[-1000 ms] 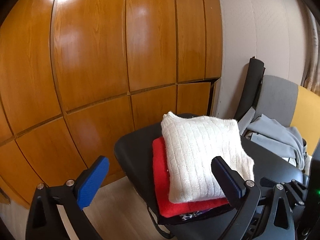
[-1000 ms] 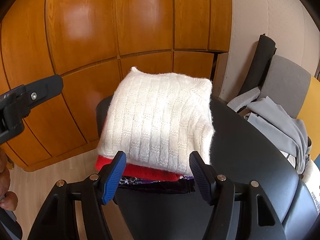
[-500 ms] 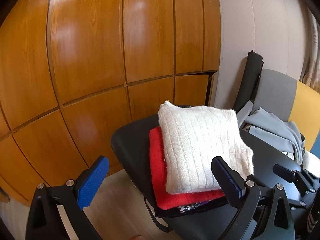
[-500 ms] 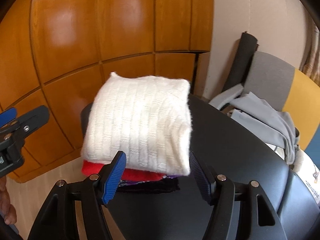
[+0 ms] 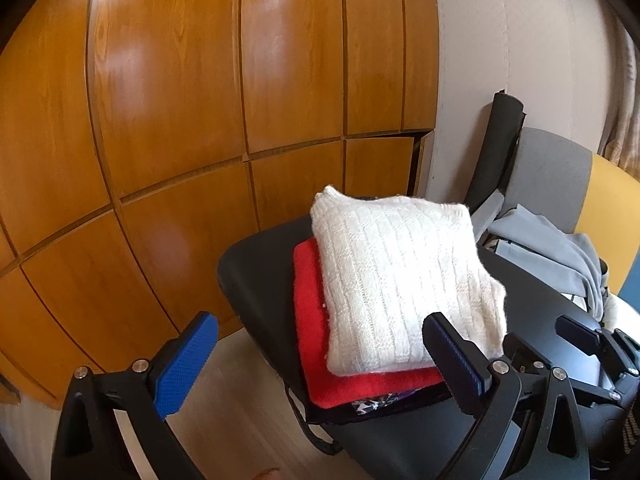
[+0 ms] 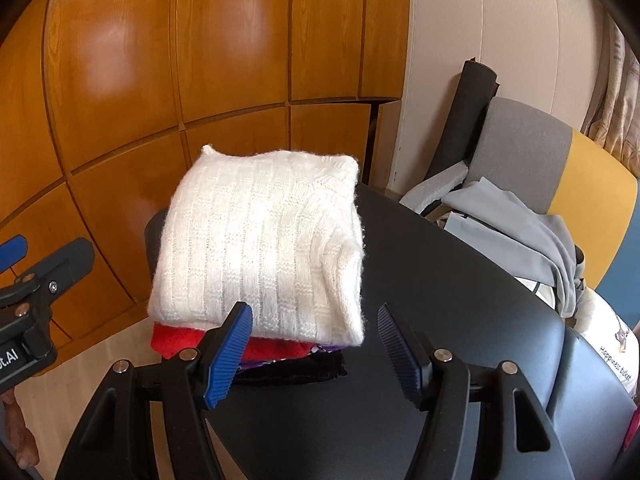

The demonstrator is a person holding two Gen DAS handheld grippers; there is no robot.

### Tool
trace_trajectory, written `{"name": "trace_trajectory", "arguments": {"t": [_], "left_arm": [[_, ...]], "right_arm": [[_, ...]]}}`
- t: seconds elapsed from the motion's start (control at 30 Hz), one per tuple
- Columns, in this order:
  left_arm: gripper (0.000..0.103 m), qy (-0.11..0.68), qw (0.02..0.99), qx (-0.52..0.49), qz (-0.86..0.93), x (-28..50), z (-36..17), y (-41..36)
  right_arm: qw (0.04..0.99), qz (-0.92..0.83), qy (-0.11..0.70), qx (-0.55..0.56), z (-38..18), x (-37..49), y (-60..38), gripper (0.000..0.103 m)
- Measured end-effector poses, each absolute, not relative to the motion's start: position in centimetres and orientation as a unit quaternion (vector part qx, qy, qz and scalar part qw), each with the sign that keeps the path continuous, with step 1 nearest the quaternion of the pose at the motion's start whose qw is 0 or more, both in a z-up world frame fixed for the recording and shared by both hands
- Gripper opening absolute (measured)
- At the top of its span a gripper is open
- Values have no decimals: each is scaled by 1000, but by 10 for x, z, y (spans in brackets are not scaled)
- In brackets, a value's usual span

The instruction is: Fold clothes

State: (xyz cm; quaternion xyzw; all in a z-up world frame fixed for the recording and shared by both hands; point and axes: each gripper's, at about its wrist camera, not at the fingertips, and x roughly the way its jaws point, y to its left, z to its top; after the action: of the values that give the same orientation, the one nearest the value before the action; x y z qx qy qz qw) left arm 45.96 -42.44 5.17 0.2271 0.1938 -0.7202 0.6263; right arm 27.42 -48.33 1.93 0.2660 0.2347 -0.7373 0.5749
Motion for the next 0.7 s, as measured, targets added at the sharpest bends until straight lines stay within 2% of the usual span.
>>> {"name": "trace_trajectory", "arguments": {"t": [0.7], "left_arm": [[103,210,620,238,-718,462,46,-428]], "right_arm": [[569,-739,243,265,19,281,-483,67]]}}
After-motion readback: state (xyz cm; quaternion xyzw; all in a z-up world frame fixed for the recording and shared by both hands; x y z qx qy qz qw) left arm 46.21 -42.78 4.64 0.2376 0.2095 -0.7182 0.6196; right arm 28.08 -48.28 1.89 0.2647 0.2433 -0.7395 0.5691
